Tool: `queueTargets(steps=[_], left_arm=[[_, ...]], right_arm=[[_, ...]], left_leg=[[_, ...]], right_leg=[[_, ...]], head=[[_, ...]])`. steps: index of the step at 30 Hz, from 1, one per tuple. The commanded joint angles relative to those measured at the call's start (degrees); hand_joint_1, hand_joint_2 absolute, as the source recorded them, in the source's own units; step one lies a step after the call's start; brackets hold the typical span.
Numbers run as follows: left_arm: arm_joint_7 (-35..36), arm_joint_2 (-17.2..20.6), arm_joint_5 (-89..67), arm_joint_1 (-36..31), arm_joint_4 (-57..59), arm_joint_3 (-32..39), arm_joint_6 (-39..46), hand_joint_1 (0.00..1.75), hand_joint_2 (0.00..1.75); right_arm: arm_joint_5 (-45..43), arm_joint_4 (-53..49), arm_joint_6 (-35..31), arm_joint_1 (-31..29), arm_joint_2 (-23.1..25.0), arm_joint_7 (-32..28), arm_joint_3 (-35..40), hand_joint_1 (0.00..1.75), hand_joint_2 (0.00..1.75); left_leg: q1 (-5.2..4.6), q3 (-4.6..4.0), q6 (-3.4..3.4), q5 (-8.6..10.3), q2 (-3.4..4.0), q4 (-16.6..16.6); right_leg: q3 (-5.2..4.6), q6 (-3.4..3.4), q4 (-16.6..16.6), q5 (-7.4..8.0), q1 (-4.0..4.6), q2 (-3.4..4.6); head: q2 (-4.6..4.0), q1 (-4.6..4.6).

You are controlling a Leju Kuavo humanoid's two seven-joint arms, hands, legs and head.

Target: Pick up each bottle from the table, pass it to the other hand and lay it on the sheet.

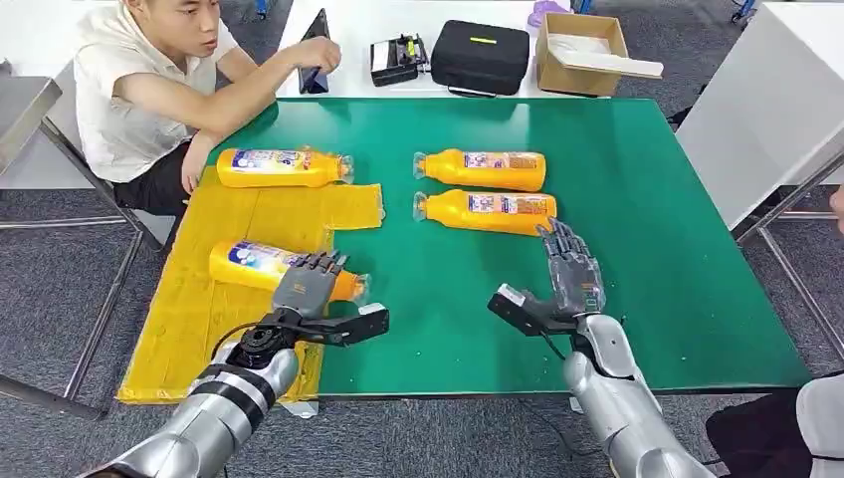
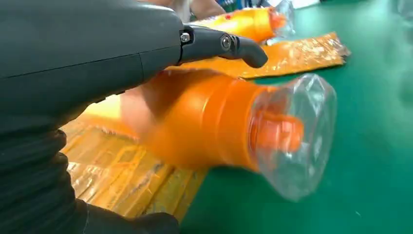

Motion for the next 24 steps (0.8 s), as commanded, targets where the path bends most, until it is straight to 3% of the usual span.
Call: queueTargets(steps=[1,7,10,13,18,21,24], left_arm=[[-4.2,0.1,2.2,-1.9,6.5,-0.7,-2.5,0.0,1.75],[-5.7,0.3,2.7,-0.6,1.7,-4.6,1.4,0.0,1.75],[-6.2,1.2,3.1,2.9,-5.7,-6.9,3.5,0.0,1.75],[-6.4,3.8,2.9,10.9,-22.4,-10.2,13.1,0.0,1.75],[-4.4,5.5,2.5,14.1,-29.7,-12.1,12.4,0.0,1.75],[-6.8,6.8,2.0,15.9,-32.8,-13.3,17.5,0.0,1.75],[-9.2,9.7,5.1,20.0,-41.0,-15.8,17.4,0.0,1.75]], right_arm=[[-0.8,5.5,-0.7,-3.0,0.7,-1.7,2.5,0.0,1.75],[4.7,7.8,-3.4,-4.9,-1.9,2.6,4.4,0.0,1.75],[6.6,6.8,-3.4,-4.7,-3.6,4.3,4.1,0.0,1.75],[9.6,6.9,-4.8,-4.9,-5.6,7.3,2.5,0.0,1.75],[9.8,8.3,-5.0,-6.0,-6.0,6.7,2.0,0.0,1.75],[11.1,10.5,-4.4,-7.3,-5.9,7.8,2.1,0.0,1.75],[10.3,14.6,-3.0,-9.1,-5.8,7.0,1.3,0.0,1.75]], left_leg=[[0.03,0.27,0.0,-0.09,0.33,0.0],[0.02,0.23,0.03,-0.04,0.25,0.0],[-0.03,0.21,0.03,0.0,0.15,0.0],[-0.02,0.27,0.04,-0.08,0.2,0.0],[-0.06,0.08,0.02,-0.06,0.22,0.0],[-0.06,0.03,0.01,-0.03,0.19,0.0],[-0.06,0.12,0.01,-0.09,0.36,0.0]], right_leg=[[0.2,-0.24,-0.1,0.01,0.08,0.21],[0.21,-0.25,0.0,-0.02,0.08,0.13],[0.19,-0.18,0.0,-0.03,0.02,0.06],[0.25,-0.24,0.0,-0.08,0.04,0.09],[0.05,-0.18,0.0,-0.04,0.0,0.13],[0.0,-0.18,0.0,-0.02,0.0,0.11],[0.01,-0.25,0.0,-0.03,0.02,0.24]], head=[[0.0,0.0],[0.0,0.0],[0.0,0.0],[0.0,0.0],[0.0,-0.02],[0.0,0.0],[0.0,0.0]])
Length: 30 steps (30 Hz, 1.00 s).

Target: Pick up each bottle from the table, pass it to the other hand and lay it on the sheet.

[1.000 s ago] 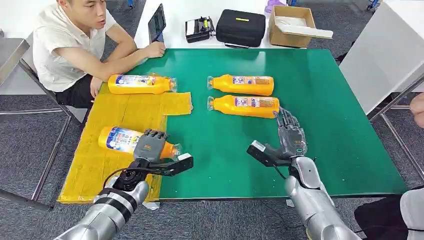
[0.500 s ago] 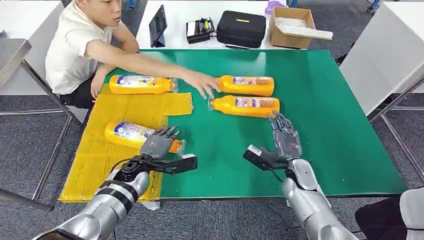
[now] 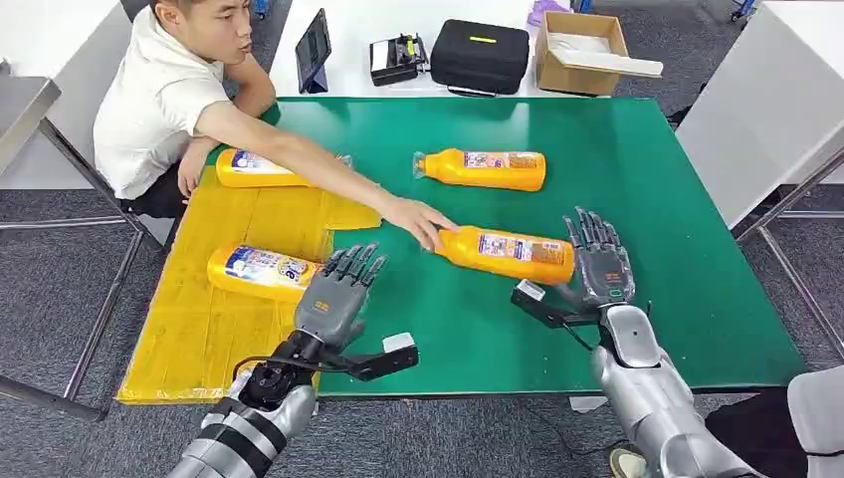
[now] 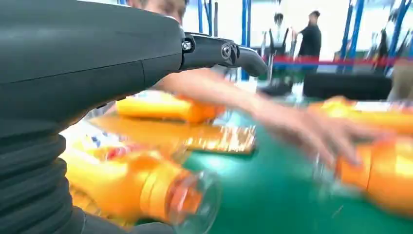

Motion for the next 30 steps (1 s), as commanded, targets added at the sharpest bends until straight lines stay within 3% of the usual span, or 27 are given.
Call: queueTargets(steps=[1,5,12,30], left_arm=[[-5.8,8.0,7.0,8.0,-19.2,-7.9,1.8,0.0,1.75],[-10.8,9.1,17.6,9.8,-24.6,-9.0,-0.5,0.0,1.75],[-11.4,8.1,18.8,8.6,-21.1,-8.3,0.5,0.0,1.75],[-12.7,6.6,21.0,7.9,-19.2,-9.4,0.5,0.0,1.75]], right_arm=[[-0.8,11.4,2.2,-6.0,0.3,-0.9,-1.0,0.0,1.75],[-5.1,16.2,6.2,-6.8,1.8,-4.1,-3.1,0.0,1.75],[-10.0,19.8,8.7,-7.5,4.8,-8.0,-5.1,0.0,1.75],[-7.9,21.2,6.0,-11.0,7.2,-6.5,-1.8,0.0,1.75]], left_leg=[[0.0,0.18,-0.02,-0.07,0.25,0.0],[0.06,0.18,-0.02,-0.09,0.21,0.0],[0.06,0.19,-0.04,-0.07,0.25,0.0],[0.04,0.18,-0.01,-0.02,0.15,0.0]], right_leg=[[0.1,-0.17,0.0,-0.01,0.03,0.18],[0.13,-0.18,0.0,-0.04,0.07,0.13],[0.14,-0.21,0.0,0.0,0.08,0.17],[0.12,-0.14,0.0,-0.01,0.04,0.08]], head=[[0.0,0.0],[0.0,-0.02],[0.0,0.0],[0.0,0.0]])
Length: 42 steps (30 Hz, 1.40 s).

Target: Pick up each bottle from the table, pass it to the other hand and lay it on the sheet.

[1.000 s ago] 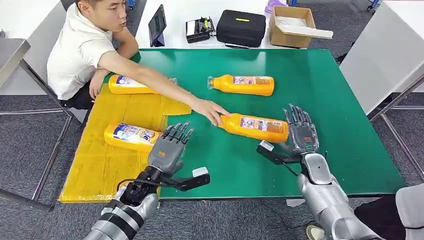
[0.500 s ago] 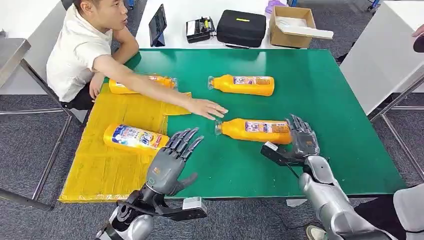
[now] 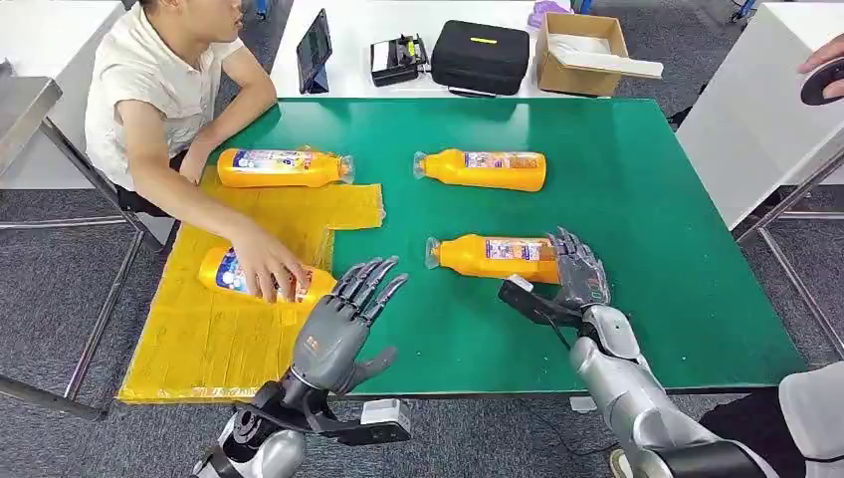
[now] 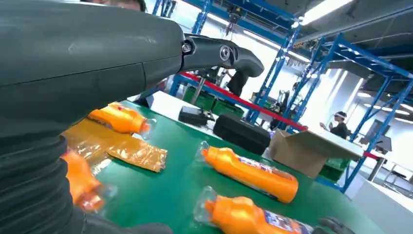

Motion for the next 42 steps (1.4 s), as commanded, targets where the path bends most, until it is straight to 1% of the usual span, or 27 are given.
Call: queueTargets(steps=[1,3,14,15,16,17,18,19,20,21,22,23,25,26,27,28,29,34,40,41,42], left_arm=[[0.0,0.6,0.6,-1.7,2.7,-2.0,-0.5,0.0,1.75],[0.0,0.3,0.8,-1.9,3.4,-2.1,-0.5,0.0,1.75],[-0.2,0.2,0.9,-2.0,3.6,-2.1,-0.4,0.0,1.75],[-0.2,0.0,1.5,-1.9,3.7,-1.9,-0.3,0.0,1.75],[-0.3,0.1,1.9,-2.1,4.1,-1.9,-0.4,0.0,1.75],[-0.3,0.2,2.3,-2.4,4.6,-2.1,-0.1,0.0,1.75],[-0.4,0.2,2.6,-2.5,4.9,-2.0,0.2,0.0,1.75],[-0.7,0.2,2.8,-2.9,5.5,-2.3,0.4,0.0,1.75],[-1.1,0.1,3.3,-3.4,6.1,-2.6,0.5,0.0,1.75],[-1.4,0.1,3.7,-3.7,6.4,-2.6,0.5,0.0,1.75],[-1.8,0.0,4.2,-4.1,6.8,-2.8,0.4,0.0,1.75],[-2.0,0.0,4.5,-4.4,7.2,-2.9,0.4,0.0,1.75],[-2.1,0.0,4.7,-4.9,7.6,-3.1,0.4,0.0,1.75],[-2.3,0.2,5.0,-5.2,7.8,-3.4,0.4,0.0,1.75],[-2.3,0.2,5.0,-5.2,7.8,-3.4,0.4,0.0,1.75],[-2.6,0.3,5.5,-5.3,8.0,-3.5,0.5,0.0,1.75],[-2.7,0.3,5.6,-5.4,8.1,-3.7,0.6,0.0,1.75],[-3.0,0.4,5.9,-5.5,8.3,-3.9,0.5,0.0,1.75],[-3.2,0.4,6.1,-5.5,8.2,-4.0,0.6,0.0,1.75],[-3.4,0.4,6.3,-5.5,8.3,-4.0,0.7,0.0,1.75],[-3.5,0.4,6.4,-5.5,8.3,-4.0,0.8,0.0,1.75]], right_arm=[[0.4,5.3,0.2,-4.0,1.8,0.8,1.7,0.0,1.75],[1.5,6.1,1.8,-4.7,1.6,2.4,2.6,0.0,1.75],[1.8,6.6,2.4,-4.9,1.5,3.1,2.8,0.0,1.75],[2.0,7.0,3.4,-5.2,1.5,3.7,3.0,0.0,1.75],[2.2,8.0,6.5,-5.7,1.1,5.0,3.5,0.0,1.75],[2.0,9.2,11.0,-6.5,0.8,6.8,3.7,0.0,1.75],[1.8,9.6,12.5,-6.8,0.4,7.3,3.6,0.0,1.75],[1.5,10.7,15.4,-7.2,-0.1,8.7,3.5,0.0,1.75],[2.5,11.1,15.9,-7.5,-0.6,9.5,4.3,0.0,1.75],[1.4,11.4,16.6,-7.4,-0.5,9.2,3.3,0.17,1.75],[1.5,12.0,17.5,-7.5,-0.9,8.6,3.5,1.55,1.75],[1.7,12.4,18.4,-7.4,-1.0,8.7,3.8,1.75,1.75],[2.2,12.8,19.7,-7.2,-1.1,8.8,4.3,1.75,1.75],[1.9,12.9,21.4,-7.0,-1.1,8.7,4.1,1.75,1.75],[1.9,13.0,21.5,-6.8,-1.1,8.7,4.2,1.75,1.75],[2.5,12.9,22.1,-6.6,-1.3,8.6,4.9,1.75,1.75],[2.8,12.9,22.4,-6.4,-1.4,8.7,5.4,1.75,1.75],[3.1,12.8,21.9,-6.4,-1.1,8.3,5.8,1.75,1.75],[3.7,12.9,21.7,-6.2,-1.0,8.7,6.4,1.75,1.75],[3.2,13.0,22.1,-5.9,-0.9,8.1,6.0,1.75,1.75],[3.1,12.8,21.8,-5.6,-0.9,7.6,6.1,1.75,1.75]], left_leg=[[0.03,0.19,-0.02,-0.1,0.22,0.0],[0.03,0.18,-0.02,-0.09,0.2,0.0],[0.02,0.09,-0.01,-0.05,0.11,0.0],[0.04,0.2,-0.01,-0.11,0.19,0.0],[0.01,0.13,-0.01,-0.06,0.12,0.0],[0.04,0.21,-0.02,-0.11,0.19,0.0],[0.01,0.15,-0.01,-0.07,0.14,0.0],[0.01,0.09,-0.01,-0.03,0.07,0.0],[0.03,0.15,-0.01,-0.05,0.12,0.0],[0.06,0.23,-0.02,-0.07,0.11,0.0],[0.05,0.25,-0.01,-0.04,0.07,0.0],[0.04,0.25,-0.01,0.0,0.0,0.0],[0.04,0.31,0.0,0.02,-0.08,0.0],[0.06,0.35,0.0,0.03,-0.11,0.0],[0.07,0.34,0.02,0.02,-0.03,0.0],[0.08,0.39,0.02,0.02,0.0,0.0],[0.07,0.41,0.03,0.03,-0.02,-0.1],[0.11,0.63,0.0,0.03,-0.03,-0.1],[0.08,0.65,0.02,0.02,-0.01,0.0],[0.11,0.66,0.02,0.03,-0.01,-0.1],[0.09,0.66,0.02,0.02,0.01,-0.1]], right_leg=[[0.15,-0.22,0.0,-0.04,0.07,0.12],[0.15,-0.22,0.0,-0.04,0.07,0.1],[0.08,-0.16,0.0,-0.02,0.05,0.04],[0.18,-0.26,0.0,-0.07,0.09,0.08],[0.11,-0.17,0.0,-0.03,0.04,0.04],[0.19,-0.25,0.0,-0.06,0.08,0.08],[0.13,-0.19,0.0,-0.05,0.05,0.05],[0.09,-0.13,0.0,-0.02,0.04,0.0],[0.14,-0.19,0.0,-0.03,0.06,0.02],[0.23,-0.26,0.0,-0.06,0.11,-0.03],[0.23,-0.2,-0.1,-0.03,0.09,-0.06],[0.22,-0.15,-0.1,-0.02,0.07,-0.15],[0.27,-0.16,-0.1,-0.01,0.07,-0.19],[0.36,-0.23,-0.1,-0.01,0.1,-0.25],[0.33,-0.16,-0.1,0.01,0.1,-0.13],[0.4,-0.22,-0.2,0.02,0.12,-0.13],[0.39,-0.14,-0.2,0.04,0.1,-0.13],[0.64,-0.25,-0.2,0.04,0.16,-0.18],[0.59,-0.14,-0.2,0.03,0.12,-0.13],[0.63,-0.22,-0.2,0.04,0.16,-0.16],[0.6,-0.15,-0.2,0.03,0.12,-0.11]], head=[[0.0,0.0],[0.0,0.0],[0.0,0.0],[0.0,0.0],[0.0,0.0],[0.0,0.0],[0.0,0.0],[0.0,0.0],[0.0,0.0],[0.0,0.0],[0.0,0.0],[0.0,-0.02],[0.0,0.0],[0.0,0.0],[0.0,0.0],[0.0,0.0],[0.0,0.0],[0.0,0.0],[0.0,0.0],[0.0,0.0],[0.0,0.0]])
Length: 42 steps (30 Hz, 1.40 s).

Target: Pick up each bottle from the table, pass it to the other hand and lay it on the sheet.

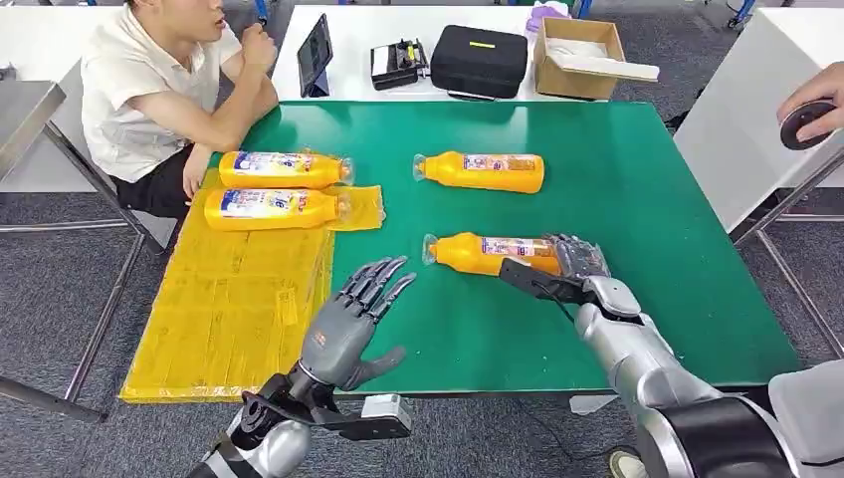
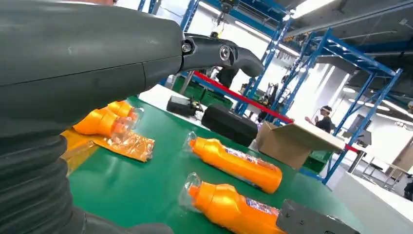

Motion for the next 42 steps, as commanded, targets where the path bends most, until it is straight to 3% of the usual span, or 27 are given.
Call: queueTargets(steps=[1,6,8,9,10,12,14,18,19,20,22,31,35,36,37,38,42], left_arm=[[-0.8,0.6,0.6,-2.3,3.5,-2.0,0.5,0.0,1.75],[-1.4,0.6,1.1,-1.9,3.1,-1.9,0.8,0.0,1.75],[-3.8,-0.1,4.0,-0.2,1.6,-0.3,2.9,0.0,1.75],[-7.8,-1.4,10.0,1.8,-0.7,1.8,3.6,0.0,1.75],[-10.1,-4.2,23.0,4.5,-1.7,5.1,-2.1,0.0,1.75],[-7.8,-9.1,40.0,8.7,-3.7,10.8,-9.2,0.0,1.75],[-1.8,-10.0,54.2,8.7,-0.3,11.4,-10.8,0.0,1.75],[-1.8,-10.0,54.2,8.7,-0.3,11.4,-10.8,0.0,1.75],[-2.6,-9.9,56.7,8.6,0.6,11.3,-10.6,0.0,1.75],[-1.1,-8.7,73.9,8.2,4.8,12.2,-16.2,0.0,1.75],[-1.0,-8.1,77.4,8.1,5.3,12.1,-19.1,0.0,1.75],[-1.0,-7.8,77.9,8.0,4.9,11.5,-19.1,0.0,1.75],[1.3,-6.9,77.7,7.5,6.0,9.6,-18.4,0.0,1.75],[1.0,-6.8,77.2,7.2,5.9,9.1,-18.6,0.0,0.0],[-0.6,-6.6,74.6,6.4,6.2,7.9,-17.7,0.0,0.0],[-1.6,-6.8,73.3,5.9,6.3,7.4,-17.3,0.0,1.75],[-6.0,-7.8,63.2,3.2,7.3,5.9,-9.5,0.0,1.75]], right_arm=[[-1.0,4.9,0.5,3.2,0.8,-2.2,1.6,1.75,1.75],[-3.7,4.2,-0.7,3.9,1.1,-5.9,-0.4,1.75,1.75],[-11.6,3.1,-0.3,4.9,2.3,-14.4,-6.6,1.75,1.75],[-18.7,2.0,1.9,5.6,3.7,-20.5,-12.3,1.75,1.75],[-21.3,0.1,0.2,6.8,4.4,-22.2,-14.1,1.75,1.75],[-24.7,-4.3,-2.0,9.4,5.3,-24.7,-15.5,1.75,1.75],[-33.0,-13.3,1.7,14.4,6.3,-27.6,-16.4,1.75,1.75],[-33.0,-13.3,1.7,14.4,6.3,-27.6,-16.4,1.75,1.75],[-35.7,-16.4,3.3,15.8,6.6,-28.0,-16.2,1.75,1.75],[-49.1,-32.3,8.1,21.2,9.4,-28.3,-11.3,1.75,1.75],[-51.8,-34.8,7.7,21.7,10.0,-27.9,-7.7,1.75,1.75],[-53.5,-33.6,6.6,21.2,9.1,-28.2,-6.1,1.75,1.75],[-52.0,-32.7,5.8,20.7,10.0,-27.5,-2.0,1.75,1.75],[-51.6,-32.4,5.6,20.6,10.3,-27.2,-1.3,1.75,1.75],[-50.0,-31.9,4.8,20.2,10.8,-27.0,0.8,1.75,1.75],[-49.7,-31.4,4.5,19.9,11.3,-26.9,2.1,1.75,1.75],[-48.1,-31.1,4.5,18.4,13.2,-25.0,9.5,1.75,1.75]], left_leg=[[0.12,0.14,-0.03,0.0,-0.06,-0.1],[0.11,0.17,-0.03,-0.01,-0.05,-0.1],[0.11,0.16,-0.03,-0.02,-0.03,-0.1],[0.09,0.17,-0.03,-0.03,0.02,-0.1],[0.12,0.19,-0.04,-0.02,0.01,-0.1],[0.12,0.19,-0.02,-0.08,0.15,-0.1],[0.12,0.14,-0.02,-0.15,0.26,0.0],[0.12,0.15,-0.02,-0.16,0.28,0.0],[0.07,0.08,-0.02,-0.09,0.11,0.0],[0.09,-0.01,-0.04,-0.08,0.11,-0.1],[0.05,-0.2,-0.06,-0.14,0.24,0.0],[0.06,-0.34,-0.02,-0.12,0.14,0.0],[0.03,-0.32,-0.03,-0.12,0.2,0.0],[0.06,-0.22,-0.05,-0.17,0.29,0.0],[0.06,-0.25,-0.06,-0.16,0.26,0.0],[0.07,-0.24,-0.07,-0.16,0.28,0.0],[0.08,-0.33,-0.07,-0.16,0.32,0.0]], right_leg=[[0.25,-0.27,-0.2,-0.01,0.17,-0.17],[0.27,-0.25,-0.2,-0.02,0.15,-0.15],[0.25,-0.25,-0.2,-0.02,0.15,-0.13],[0.23,-0.19,-0.1,-0.01,0.13,-0.07],[0.27,-0.25,-0.2,-0.01,0.16,-0.1],[0.25,-0.23,-0.2,-0.02,0.17,0.02],[0.2,-0.23,-0.1,-0.03,0.17,0.13],[0.21,-0.25,-0.1,-0.04,0.18,0.14],[0.16,-0.14,-0.1,-0.03,0.11,0.03],[0.1,-0.19,-0.1,-0.02,0.13,0.02],[-0.12,-0.25,0.0,-0.05,0.1,0.18],[-0.23,-0.23,0.0,-0.07,0.09,0.07],[-0.22,-0.24,0.0,-0.06,0.06,0.13],[-0.15,-0.32,0.0,-0.08,0.11,0.19],[-0.17,-0.32,0.0,-0.08,0.11,0.16],[-0.17,-0.33,0.0,-0.08,0.12,0.19],[-0.3,-0.3,0.1,-0.07,0.14,0.22]], head=[[0.0,0.0],[0.0,0.0],[0.0,0.0],[0.0,0.0],[0.0,0.0],[0.0,0.02],[0.0,0.0],[0.0,0.0],[0.0,0.0],[0.0,-0.02],[0.0,0.0],[0.0,-0.02],[0.0,0.0],[0.0,0.0],[0.0,0.0],[0.0,0.0],[0.0,-0.02]])
